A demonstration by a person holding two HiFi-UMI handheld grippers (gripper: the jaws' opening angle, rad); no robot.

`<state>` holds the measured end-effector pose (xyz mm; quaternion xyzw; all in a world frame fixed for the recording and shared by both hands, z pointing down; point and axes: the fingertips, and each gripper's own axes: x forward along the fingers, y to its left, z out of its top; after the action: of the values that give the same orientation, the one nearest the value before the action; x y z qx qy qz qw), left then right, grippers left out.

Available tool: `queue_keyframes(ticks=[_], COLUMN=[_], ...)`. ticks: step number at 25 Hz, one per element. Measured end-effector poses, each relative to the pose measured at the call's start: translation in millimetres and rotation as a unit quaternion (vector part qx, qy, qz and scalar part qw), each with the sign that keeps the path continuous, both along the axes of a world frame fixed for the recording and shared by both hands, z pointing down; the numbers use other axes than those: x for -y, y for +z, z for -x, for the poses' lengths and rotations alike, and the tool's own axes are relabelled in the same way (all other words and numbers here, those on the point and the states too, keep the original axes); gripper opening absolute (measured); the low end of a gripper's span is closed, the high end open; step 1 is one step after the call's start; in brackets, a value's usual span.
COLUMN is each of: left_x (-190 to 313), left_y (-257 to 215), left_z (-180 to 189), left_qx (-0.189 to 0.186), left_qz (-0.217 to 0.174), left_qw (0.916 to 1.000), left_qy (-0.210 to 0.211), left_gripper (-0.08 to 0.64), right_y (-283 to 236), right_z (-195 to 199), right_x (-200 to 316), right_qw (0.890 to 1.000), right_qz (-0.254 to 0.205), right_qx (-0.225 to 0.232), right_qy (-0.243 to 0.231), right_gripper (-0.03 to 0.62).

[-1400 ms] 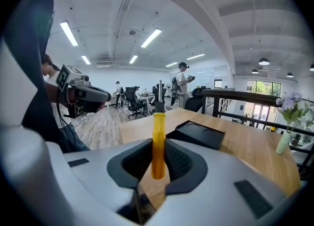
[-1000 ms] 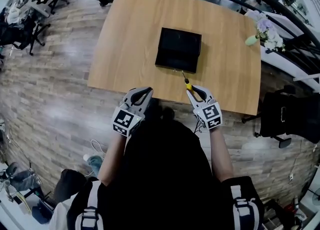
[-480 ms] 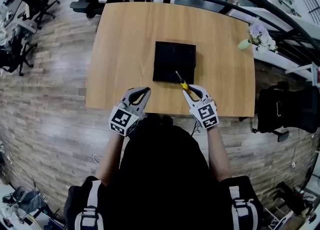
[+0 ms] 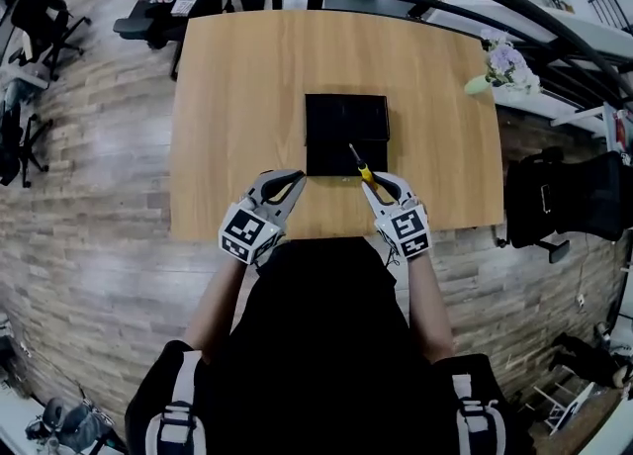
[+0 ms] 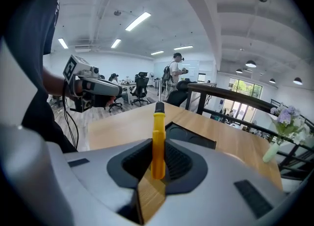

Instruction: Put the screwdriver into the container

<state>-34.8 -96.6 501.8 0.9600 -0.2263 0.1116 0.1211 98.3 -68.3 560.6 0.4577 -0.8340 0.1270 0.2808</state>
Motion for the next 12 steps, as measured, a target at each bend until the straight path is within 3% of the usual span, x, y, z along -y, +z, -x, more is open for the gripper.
queue_keyframes(ticks=[4,12], left_x=[11,25], left_y=[9,14], left_z=[3,5], left_qx=[0.004,-0.003], left_qz=[0.007,0.013], left_qw=[0.9999,0.9999], left_qy=[0.015,0.006], left_gripper=[0.028,0.028], right_y=[4,22], right_z=[9,10], right_x=[2,2], right_qw=[1.000,0.999], right_qz=[0.007,0.042], right_qx=[-0.001,-0.007], right_qy=[0.008,-0.002], right_gripper=[0.087,0.087])
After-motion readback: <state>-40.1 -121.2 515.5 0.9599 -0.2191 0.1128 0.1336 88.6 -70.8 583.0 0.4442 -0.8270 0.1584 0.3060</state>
